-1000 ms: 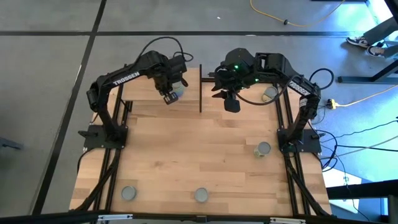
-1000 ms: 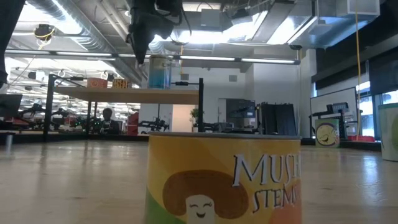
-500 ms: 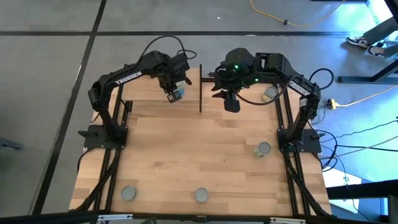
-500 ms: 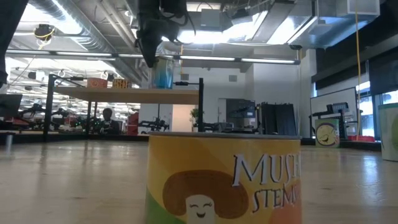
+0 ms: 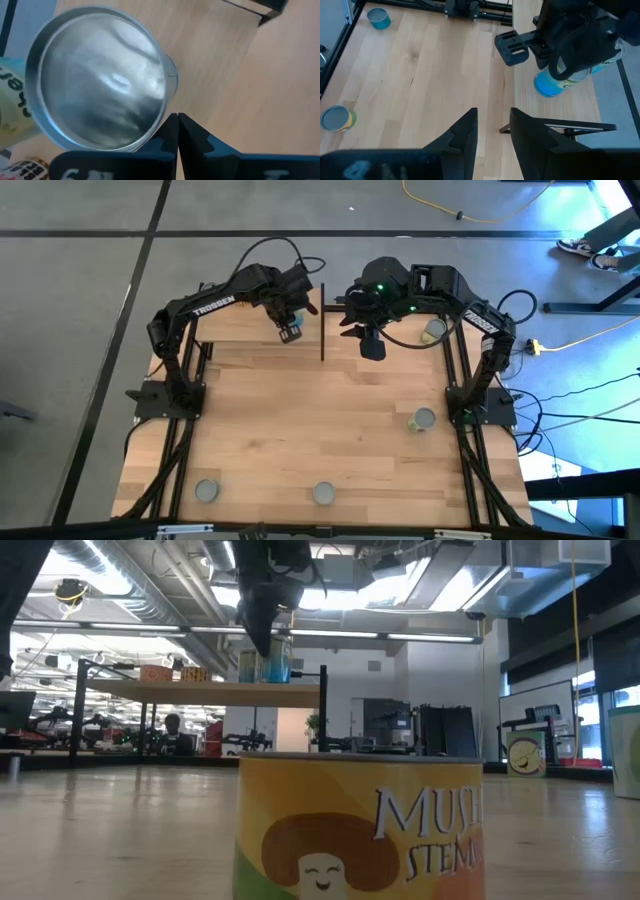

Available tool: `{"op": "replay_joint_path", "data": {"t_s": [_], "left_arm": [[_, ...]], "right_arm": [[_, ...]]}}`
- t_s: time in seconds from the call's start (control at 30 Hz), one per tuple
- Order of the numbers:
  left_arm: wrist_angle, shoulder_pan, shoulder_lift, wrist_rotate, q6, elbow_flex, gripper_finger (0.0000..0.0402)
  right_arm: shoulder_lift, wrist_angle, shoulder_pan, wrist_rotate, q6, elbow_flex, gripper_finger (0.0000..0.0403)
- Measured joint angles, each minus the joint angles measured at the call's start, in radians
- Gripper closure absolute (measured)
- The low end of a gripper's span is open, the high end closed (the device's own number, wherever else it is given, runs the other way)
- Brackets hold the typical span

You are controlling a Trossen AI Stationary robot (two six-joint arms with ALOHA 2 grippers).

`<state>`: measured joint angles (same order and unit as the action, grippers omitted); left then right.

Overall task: Pick and place cans onto a shelf
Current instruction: Put the canned cherries on the shelf

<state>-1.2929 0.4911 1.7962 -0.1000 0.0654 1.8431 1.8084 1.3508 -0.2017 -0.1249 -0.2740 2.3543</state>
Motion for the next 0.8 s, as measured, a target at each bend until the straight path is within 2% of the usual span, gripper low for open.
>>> {"op": "replay_joint_path", "data": {"t_s": [0.13, 0.3, 0.5, 0.8], "left_arm": [[-0.002, -0.001, 0.000, -0.003, 0.000, 0.000, 0.0402], [-0.090, -0.034, -0.031, -0.003, -0.033, 0.020, 0.0402], [-0.249, -0.072, -0.084, -0.002, -0.147, 0.154, 0.0402], [-0.276, -0.105, -0.179, -0.018, -0.256, 0.297, 0.0401]], "right_arm": [[0.000, -0.001, 0.000, 0.000, 0.000, 0.000, 0.0287], [0.000, -0.023, -0.001, 0.000, 0.000, 0.000, 0.0287], [0.002, -0.076, -0.001, 0.000, 0.008, -0.004, 0.0287], [0.090, -0.262, -0.001, 0.000, 0.009, -0.037, 0.0287]]}}
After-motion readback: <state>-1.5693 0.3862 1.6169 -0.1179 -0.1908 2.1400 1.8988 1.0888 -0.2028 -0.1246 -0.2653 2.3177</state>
